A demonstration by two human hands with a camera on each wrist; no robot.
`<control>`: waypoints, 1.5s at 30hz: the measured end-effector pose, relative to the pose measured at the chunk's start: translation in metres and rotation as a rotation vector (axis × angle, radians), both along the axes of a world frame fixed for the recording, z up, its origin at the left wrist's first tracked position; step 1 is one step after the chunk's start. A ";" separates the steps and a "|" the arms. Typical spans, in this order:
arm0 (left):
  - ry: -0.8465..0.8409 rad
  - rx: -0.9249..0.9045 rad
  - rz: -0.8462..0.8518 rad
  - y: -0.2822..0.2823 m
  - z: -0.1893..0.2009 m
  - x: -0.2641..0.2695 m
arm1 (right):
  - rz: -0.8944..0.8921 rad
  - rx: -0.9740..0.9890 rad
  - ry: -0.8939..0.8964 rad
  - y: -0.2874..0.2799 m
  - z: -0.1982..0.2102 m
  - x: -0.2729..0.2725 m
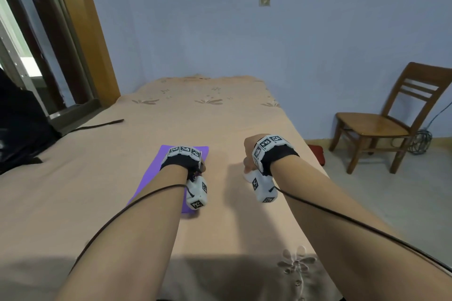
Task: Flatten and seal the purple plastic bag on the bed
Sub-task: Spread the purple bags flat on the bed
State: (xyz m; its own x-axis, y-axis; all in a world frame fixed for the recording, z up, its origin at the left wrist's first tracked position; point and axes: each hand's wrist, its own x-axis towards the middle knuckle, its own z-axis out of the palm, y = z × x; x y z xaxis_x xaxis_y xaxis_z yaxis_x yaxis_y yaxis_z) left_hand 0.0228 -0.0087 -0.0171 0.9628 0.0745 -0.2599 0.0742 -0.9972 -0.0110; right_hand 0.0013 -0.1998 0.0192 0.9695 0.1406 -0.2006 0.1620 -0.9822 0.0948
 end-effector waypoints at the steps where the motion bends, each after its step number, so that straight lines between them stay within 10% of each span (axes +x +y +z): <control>1: -0.014 -0.006 -0.002 -0.001 0.004 -0.006 | -0.006 0.000 -0.001 -0.001 0.000 -0.001; 18: -0.072 -0.054 -0.040 0.005 -0.001 0.013 | 0.024 0.015 -0.014 -0.003 -0.007 0.015; 45: 0.054 -0.744 -0.331 -0.049 0.088 0.004 | -0.219 0.079 -0.005 -0.073 -0.017 0.031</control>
